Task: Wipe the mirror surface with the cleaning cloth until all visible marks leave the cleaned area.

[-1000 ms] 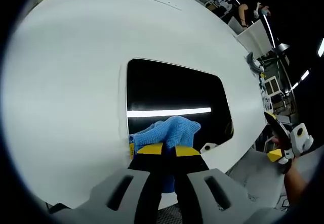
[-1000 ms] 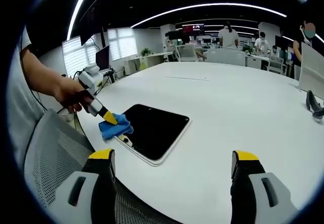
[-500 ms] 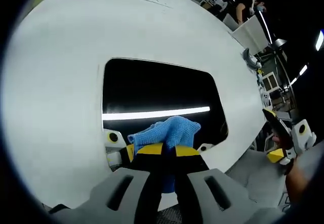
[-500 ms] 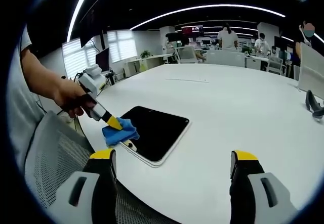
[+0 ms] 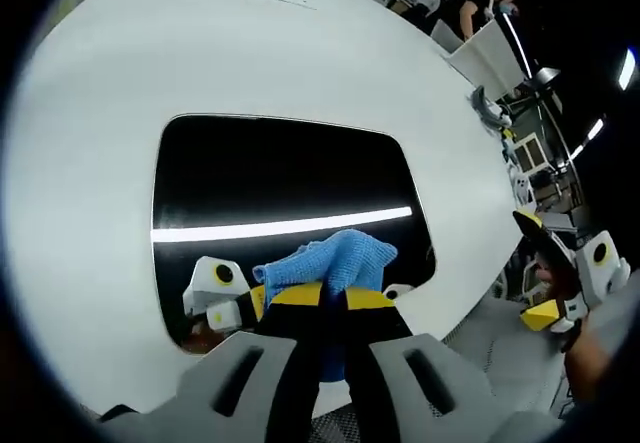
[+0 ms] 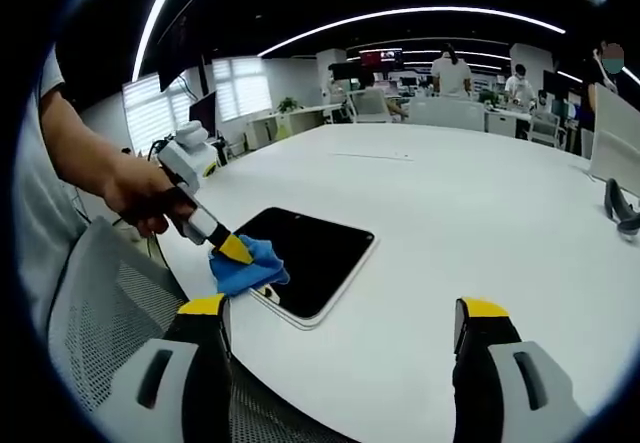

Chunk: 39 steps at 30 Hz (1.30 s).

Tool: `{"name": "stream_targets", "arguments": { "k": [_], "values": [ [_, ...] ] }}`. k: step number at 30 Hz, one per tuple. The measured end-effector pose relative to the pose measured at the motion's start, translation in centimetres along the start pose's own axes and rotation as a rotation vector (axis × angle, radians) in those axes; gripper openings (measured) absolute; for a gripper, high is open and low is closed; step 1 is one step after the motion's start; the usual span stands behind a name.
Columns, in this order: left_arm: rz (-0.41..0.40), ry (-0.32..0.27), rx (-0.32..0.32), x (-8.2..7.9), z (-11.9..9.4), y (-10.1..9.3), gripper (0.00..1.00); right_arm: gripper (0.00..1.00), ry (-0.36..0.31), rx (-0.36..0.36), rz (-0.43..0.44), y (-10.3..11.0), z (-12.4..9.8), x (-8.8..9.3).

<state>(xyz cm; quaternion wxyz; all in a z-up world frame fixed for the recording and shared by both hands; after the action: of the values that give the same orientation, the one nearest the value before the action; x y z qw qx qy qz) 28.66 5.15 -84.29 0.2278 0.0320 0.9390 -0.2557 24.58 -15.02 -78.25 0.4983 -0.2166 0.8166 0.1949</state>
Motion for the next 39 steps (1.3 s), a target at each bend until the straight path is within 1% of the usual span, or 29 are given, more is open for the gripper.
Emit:
{"name": "stream_targets", "arguments": {
  "k": [6, 11, 17, 32, 36, 39],
  "values": [
    [0.025, -0.004, 0.005, 0.1, 0.7, -1.3, 0.03, 0.9, 0.006, 0.003, -0.002, -0.2, 0.0, 0.1],
    [0.029, -0.004, 0.015, 0.1, 1.2, -2.2, 0.03, 0.9, 0.007, 0.006, 0.0, -0.2, 0.0, 0.1],
    [0.033, -0.013, 0.025, 0.1, 1.7, -2.9, 0.03, 0.92, 0.003, 0.004, 0.003, -0.2, 0.0, 0.1],
    [0.029, -0.007, 0.054, -0.1, 3.5, -5.4, 0.03, 0.93, 0.013, 0.001, -0.002, -0.1, 0.1, 0.3],
    [0.059, -0.018, 0.063, 0.0, 3.8, -6.2, 0.03, 0.93, 0.018, 0.002, -0.003, -0.1, 0.1, 0.3],
    [0.059, -0.021, 0.066, 0.0, 4.0, -6.3, 0.03, 0.93, 0.02, 0.006, 0.0, -0.2, 0.1, 0.4]
  ]
}}
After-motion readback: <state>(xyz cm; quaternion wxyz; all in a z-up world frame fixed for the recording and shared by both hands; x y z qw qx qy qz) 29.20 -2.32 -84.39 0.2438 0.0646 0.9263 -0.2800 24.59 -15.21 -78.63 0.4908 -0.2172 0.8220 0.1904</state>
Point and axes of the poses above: the point that each gripper's makers call its tool centre point, and the gripper's own axes: z roughly forward along the fingers, y roughly to its left, x roughly out of its underside, the point moved 3 cm from there along -z, roughly backward along the fingers, and after that the axes turned 5 degrees about -y, right-handed, at the moved point
